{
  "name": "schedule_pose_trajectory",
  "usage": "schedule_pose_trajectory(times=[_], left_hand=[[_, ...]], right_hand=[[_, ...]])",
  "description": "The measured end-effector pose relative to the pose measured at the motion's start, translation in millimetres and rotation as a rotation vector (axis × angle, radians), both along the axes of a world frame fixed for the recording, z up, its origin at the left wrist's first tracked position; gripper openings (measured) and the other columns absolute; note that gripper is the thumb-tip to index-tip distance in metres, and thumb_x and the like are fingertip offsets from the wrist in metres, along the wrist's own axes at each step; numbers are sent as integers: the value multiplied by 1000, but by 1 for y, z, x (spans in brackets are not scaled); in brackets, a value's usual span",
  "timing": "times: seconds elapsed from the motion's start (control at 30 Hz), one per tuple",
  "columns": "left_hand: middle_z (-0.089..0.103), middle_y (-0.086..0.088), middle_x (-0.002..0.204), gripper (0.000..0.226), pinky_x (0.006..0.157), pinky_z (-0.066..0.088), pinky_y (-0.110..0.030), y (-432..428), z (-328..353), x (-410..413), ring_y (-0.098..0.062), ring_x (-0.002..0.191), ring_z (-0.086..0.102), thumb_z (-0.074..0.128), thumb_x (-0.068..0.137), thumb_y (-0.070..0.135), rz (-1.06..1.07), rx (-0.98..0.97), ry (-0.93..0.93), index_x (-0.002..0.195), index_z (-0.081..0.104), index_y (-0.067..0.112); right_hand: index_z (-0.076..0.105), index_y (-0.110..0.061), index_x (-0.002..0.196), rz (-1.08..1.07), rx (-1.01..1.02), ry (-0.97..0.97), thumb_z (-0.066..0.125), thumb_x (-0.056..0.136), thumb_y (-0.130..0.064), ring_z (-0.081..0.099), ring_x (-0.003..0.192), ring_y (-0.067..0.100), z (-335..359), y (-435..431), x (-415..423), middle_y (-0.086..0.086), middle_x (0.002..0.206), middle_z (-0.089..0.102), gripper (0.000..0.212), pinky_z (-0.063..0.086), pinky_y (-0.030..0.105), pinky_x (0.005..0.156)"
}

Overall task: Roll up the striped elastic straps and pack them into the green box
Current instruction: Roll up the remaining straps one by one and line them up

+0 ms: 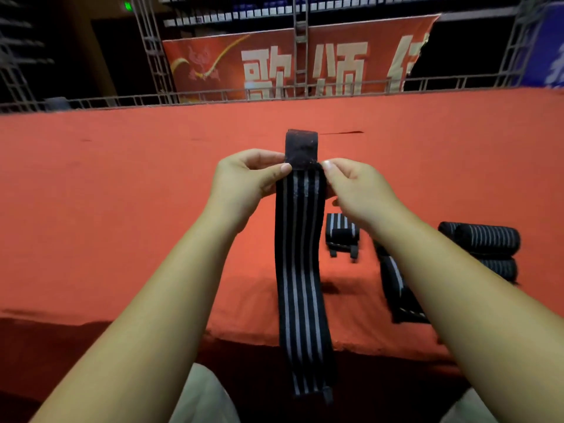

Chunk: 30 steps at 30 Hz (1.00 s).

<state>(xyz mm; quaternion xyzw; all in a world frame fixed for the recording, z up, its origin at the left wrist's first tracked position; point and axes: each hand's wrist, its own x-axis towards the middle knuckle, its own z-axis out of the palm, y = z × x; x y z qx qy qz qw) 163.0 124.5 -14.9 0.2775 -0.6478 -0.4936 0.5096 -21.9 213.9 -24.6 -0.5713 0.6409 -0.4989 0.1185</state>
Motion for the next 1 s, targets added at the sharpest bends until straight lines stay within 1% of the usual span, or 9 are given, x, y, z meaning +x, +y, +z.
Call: schedule_pose_trajectory(times=[0.13,0.23,0.33,0.4,0.53,0.73,0.83,0.93,1.0], left_hand=[[82,-15,94,13,76,64,-35,34,26,12,-21,83,78,82,91,2,12,-66,38,104,81,4],[82,-14,96,14,79,66,-38,57,36,17,-22,86,78,83,92,4,20,-125,61,106,81,7],[80,-15,99,17,87,66,-47,74,39,21,-28,91,78,83,93,8,4,-145,94,109,81,9],[73,-16,96,19,85,66,-45,86,43,24,-28,89,75,83,93,9,-26,-132,123,112,81,10],[82,-15,101,15,78,64,-36,106,53,31,-23,89,78,78,97,9,-43,-122,136,111,80,7],[82,-18,100,13,80,65,-38,125,60,37,-23,88,78,79,96,12,-41,-131,166,109,81,9],[76,-28,114,21,79,62,-33,131,60,40,-23,94,77,77,98,10,-119,-95,178,119,79,9],[76,-17,119,32,89,63,-40,133,55,41,-25,106,75,66,104,6,-281,-32,166,135,72,12],[72,-18,119,38,92,62,-41,132,49,42,-27,109,73,61,107,5,-340,-29,139,142,67,17]], right_hand=[[79,-22,114,98,-118,-113,46,115,-28,66,73,9,23,38,16,1,89,78,33,59,39,75],[79,-20,116,172,-182,-199,47,116,-33,67,77,18,34,61,26,15,100,79,35,59,43,75],[79,-20,116,197,-202,-213,55,112,-35,74,83,32,43,80,30,13,102,81,29,62,51,80],[79,-19,115,191,-225,-194,60,110,-30,75,85,37,47,89,30,12,100,81,22,63,57,80],[79,-22,109,147,-266,-108,62,109,-28,73,76,18,55,104,33,1,92,81,18,63,48,78],[79,-24,112,79,-325,20,58,111,-31,73,92,7,63,120,39,-13,97,80,22,58,36,86],[79,-25,112,47,-332,60,57,112,-31,71,91,1,60,126,42,-15,95,79,23,54,26,81],[79,-25,111,45,-303,67,57,111,-30,71,89,3,53,128,42,-12,94,79,22,54,26,79],[78,-25,110,47,-289,69,57,112,-30,71,88,8,47,127,41,-10,93,79,22,54,28,79]])
